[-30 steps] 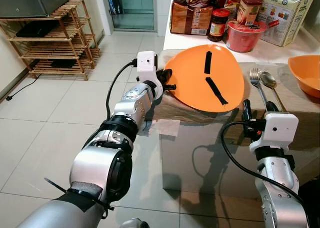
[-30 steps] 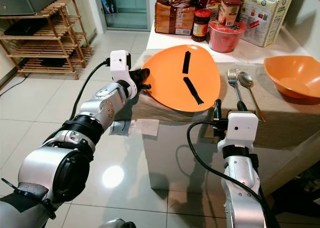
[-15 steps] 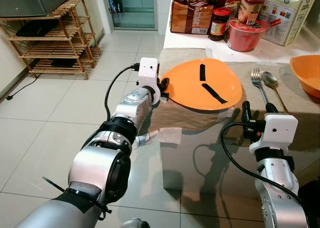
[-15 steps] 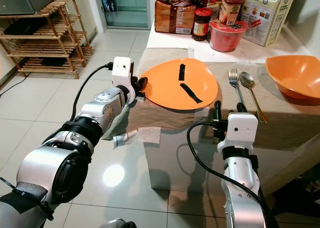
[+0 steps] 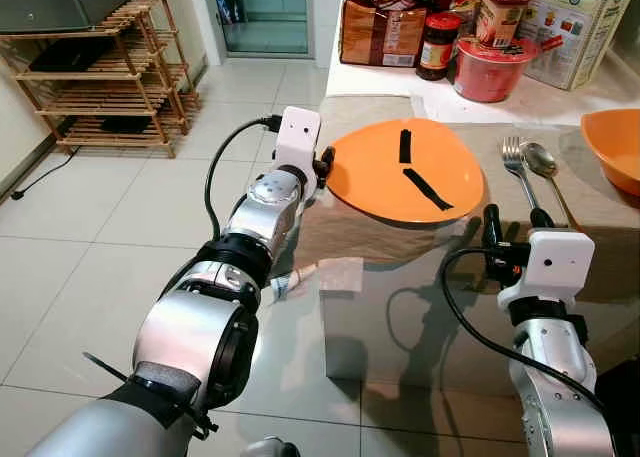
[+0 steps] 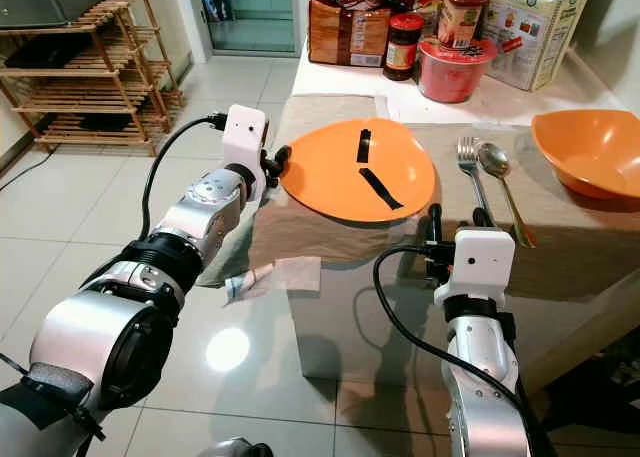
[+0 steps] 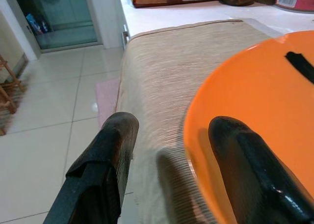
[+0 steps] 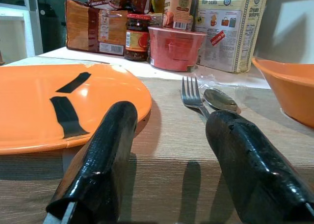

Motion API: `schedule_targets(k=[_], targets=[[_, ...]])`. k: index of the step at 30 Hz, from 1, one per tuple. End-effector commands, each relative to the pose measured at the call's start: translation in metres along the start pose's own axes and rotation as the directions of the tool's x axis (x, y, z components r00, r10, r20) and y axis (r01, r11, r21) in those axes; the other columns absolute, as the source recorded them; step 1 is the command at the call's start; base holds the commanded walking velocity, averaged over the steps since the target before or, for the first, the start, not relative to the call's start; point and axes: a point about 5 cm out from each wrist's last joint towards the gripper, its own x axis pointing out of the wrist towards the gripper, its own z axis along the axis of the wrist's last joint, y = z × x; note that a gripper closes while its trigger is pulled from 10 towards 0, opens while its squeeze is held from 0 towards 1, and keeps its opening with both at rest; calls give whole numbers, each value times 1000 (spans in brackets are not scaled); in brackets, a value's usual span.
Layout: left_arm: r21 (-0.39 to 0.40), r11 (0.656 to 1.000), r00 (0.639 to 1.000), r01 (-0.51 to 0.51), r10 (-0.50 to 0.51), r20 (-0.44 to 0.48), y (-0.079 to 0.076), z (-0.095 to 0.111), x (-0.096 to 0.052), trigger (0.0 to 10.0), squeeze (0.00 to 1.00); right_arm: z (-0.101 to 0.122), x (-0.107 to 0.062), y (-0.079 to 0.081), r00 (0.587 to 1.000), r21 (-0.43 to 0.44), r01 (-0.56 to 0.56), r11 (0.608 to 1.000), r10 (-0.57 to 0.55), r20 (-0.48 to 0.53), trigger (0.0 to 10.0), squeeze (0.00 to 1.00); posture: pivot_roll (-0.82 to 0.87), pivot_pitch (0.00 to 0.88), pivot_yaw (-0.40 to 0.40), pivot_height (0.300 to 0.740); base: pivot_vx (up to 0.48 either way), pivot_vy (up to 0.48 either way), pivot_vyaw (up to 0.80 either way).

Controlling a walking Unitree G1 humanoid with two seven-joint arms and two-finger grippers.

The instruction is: Setting the table

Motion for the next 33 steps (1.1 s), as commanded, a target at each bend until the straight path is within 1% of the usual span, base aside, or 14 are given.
schedule_targets(k=[1,4,6,13,15,16,19,25,27,29,31,32,33], targets=[[0,1000,1000,5,-5,20,0,5,0,10000,0,-6,-2,2,999,5,-9,1000,9,-34,10000,0,-49,0,73,735,0,0,0],[-34,999,1000,23,-22,20,-3,5,0,10000,0,-6,-2,1,999,4,-7,1000,8,-35,10000,0,-51,0,73,735,0,0,0],[-29,999,999,34,-32,39,-4,7,0,10000,0,-5,-2,0,999,4,-5,1000,5,-32,10000,0,-52,0,73,735,0,0,0],[-35,997,997,64,-62,33,-8,4,-2,10000,0,-5,-2,0,1000,4,-2,1000,3,-30,10000,0,-48,0,70,735,0,0,0],[-55,998,999,43,-43,8,-3,0,-2,10000,0,-5,-2,0,1000,4,-6,1000,6,-31,10000,0,-45,0,68,735,0,0,0],[-55,998,999,43,-43,8,-3,0,-2,10000,0,-5,-2,0,1000,4,-6,1000,6,-31,10000,0,-45,0,68,735,0,0,0],[-87,996,999,22,-24,-28,2,-5,-3,10000,0,-5,-1,0,999,4,-8,1000,8,-31,10000,0,-44,0,67,735,0,0,0],[-97,995,999,4,-10,-53,5,-11,-4,10000,0,-5,-1,0,999,4,-7,1000,7,-31,10000,0,-47,0,67,735,0,0,0],[-130,992,998,0,-9,-67,6,-12,-4,10000,0,-5,-1,-1,999,3,-7,1000,7,-32,10000,0,-48,0,65,735,0,0,0],[-139,990,997,0,-10,-70,5,-13,-4,10000,0,-5,-1,-1,999,3,-7,1000,7,-32,10000,0,-48,0,65,735,0,0,0],[-184,983,997,6,-21,-80,3,-13,-4,10000,0,-5,-1,-1,999,1,-7,1000,7,-32,10000,0,-49,0,65,735,0,0,0],[-184,983,997,6,-21,-80,3,-13,-4,10000,0,-5,-1,-1,999,1,-7,1000,7,-32,10000,0,-49,0,65,735,0,0,0],[-200,980,996,9,-26,-83,2,-13,-4,10000,0,-5,-1,-1,999,1,-7,1000,7,-31,10000,0,-50,0,65,735,0,0,0]])
